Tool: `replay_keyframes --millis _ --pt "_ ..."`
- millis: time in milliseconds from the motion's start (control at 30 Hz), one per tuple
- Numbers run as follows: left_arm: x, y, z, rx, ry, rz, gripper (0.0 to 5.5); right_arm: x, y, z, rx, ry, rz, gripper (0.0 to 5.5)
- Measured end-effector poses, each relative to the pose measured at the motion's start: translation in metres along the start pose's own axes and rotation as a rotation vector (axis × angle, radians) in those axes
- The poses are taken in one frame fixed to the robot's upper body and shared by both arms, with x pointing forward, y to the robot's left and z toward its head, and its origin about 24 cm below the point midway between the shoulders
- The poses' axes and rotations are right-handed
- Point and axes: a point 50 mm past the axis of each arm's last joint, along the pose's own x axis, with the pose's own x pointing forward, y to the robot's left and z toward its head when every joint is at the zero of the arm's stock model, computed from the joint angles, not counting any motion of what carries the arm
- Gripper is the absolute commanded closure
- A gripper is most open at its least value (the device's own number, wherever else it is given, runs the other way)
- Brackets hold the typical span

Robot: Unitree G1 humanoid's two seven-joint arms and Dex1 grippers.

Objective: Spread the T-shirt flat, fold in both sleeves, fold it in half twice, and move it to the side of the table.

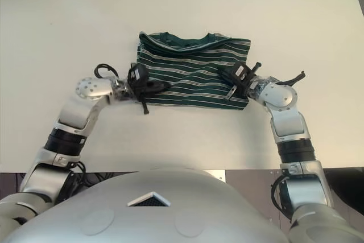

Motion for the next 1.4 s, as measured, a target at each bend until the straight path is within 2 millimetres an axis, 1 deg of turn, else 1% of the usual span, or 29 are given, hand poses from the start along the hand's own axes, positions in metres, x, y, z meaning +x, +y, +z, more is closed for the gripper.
replay_keyframes --millis 67,133,233,267,300,333,467,533,567,600,700,800,867,900,933,1000,1067,1167,1200,1233,1300,1400 --pt "-0.004 -0.002 -0.001 0.035 0.027 -0.016 5.50 -0.002 0.005 -0.002 -0.056 0.025 0.028 5.47" --pt "-0.011 -0.003 -0.004 0.063 0.057 -0.045 5.50 -0.011 0.011 -0.002 -0.148 0.047 0.088 5.47" --pt "-0.021 -0.004 -0.008 0.087 0.090 -0.070 5.50 -0.027 0.030 0.003 -0.189 0.043 0.216 5.47" --pt "-0.025 -0.004 -0.009 0.097 0.101 -0.080 5.50 -0.030 0.038 0.006 -0.172 0.026 0.256 5.47" --pt "-0.030 -0.004 -0.012 0.104 0.120 -0.093 5.50 -0.035 0.053 0.011 -0.166 -0.003 0.344 5.47" --pt "-0.033 -0.005 -0.013 0.105 0.133 -0.101 5.50 -0.036 0.065 0.015 -0.142 -0.030 0.389 5.47" --pt "-0.041 -0.002 -0.014 0.132 0.134 -0.085 5.50 -0.040 0.091 0.024 -0.052 -0.074 0.511 5.47" --pt "-0.042 0.003 -0.014 0.136 0.129 -0.064 5.50 -0.041 0.097 0.026 -0.022 -0.082 0.534 5.47" --pt "-0.041 0.009 -0.013 0.139 0.124 -0.031 5.50 -0.041 0.099 0.027 -0.005 -0.085 0.545 5.47" --pt "-0.038 0.019 -0.011 0.156 0.109 0.035 5.50 -0.041 0.103 0.029 0.015 -0.094 0.561 5.47" --pt "-0.028 0.036 -0.005 0.198 0.089 0.154 5.50 -0.039 0.108 0.033 0.027 -0.108 0.579 5.47" --pt "-0.013 0.041 0.001 0.262 0.045 0.195 5.50 -0.038 0.111 0.035 0.033 -0.119 0.580 5.47" --pt "-0.009 0.041 0.003 0.310 0.036 0.194 5.50 -0.035 0.113 0.037 0.054 -0.135 0.560 5.47" --pt "-0.009 0.041 0.004 0.322 0.030 0.193 5.50 -0.035 0.112 0.038 0.071 -0.138 0.546 5.47" --pt "-0.010 0.041 0.004 0.328 0.028 0.193 5.50 -0.037 0.106 0.042 0.100 -0.153 0.525 5.47" --pt "-0.016 0.041 0.005 0.346 0.018 0.183 5.50 -0.042 0.089 0.055 0.151 -0.229 0.467 5.47" --pt "-0.028 0.039 0.006 0.378 0.003 0.179 5.50 -0.049 0.068 0.070 0.194 -0.315 0.392 5.47" --pt "-0.039 0.032 0.013 0.399 -0.063 0.156 5.50 -0.051 0.043 0.084 0.232 -0.396 0.277 5.47" --pt "-0.040 0.028 0.015 0.403 -0.084 0.140 5.50 -0.051 0.038 0.085 0.224 -0.395 0.253 5.47" --pt "-0.040 0.024 0.016 0.409 -0.100 0.121 5.50 -0.050 0.034 0.084 0.220 -0.386 0.237 5.47" --pt "-0.042 0.012 0.013 0.418 -0.109 0.055 5.50 -0.047 0.029 0.072 0.203 -0.315 0.189 5.47" --pt "-0.042 -0.006 0.008 0.404 -0.107 -0.033 5.50 -0.042 0.028 0.053 0.172 -0.225 0.160 5.47"
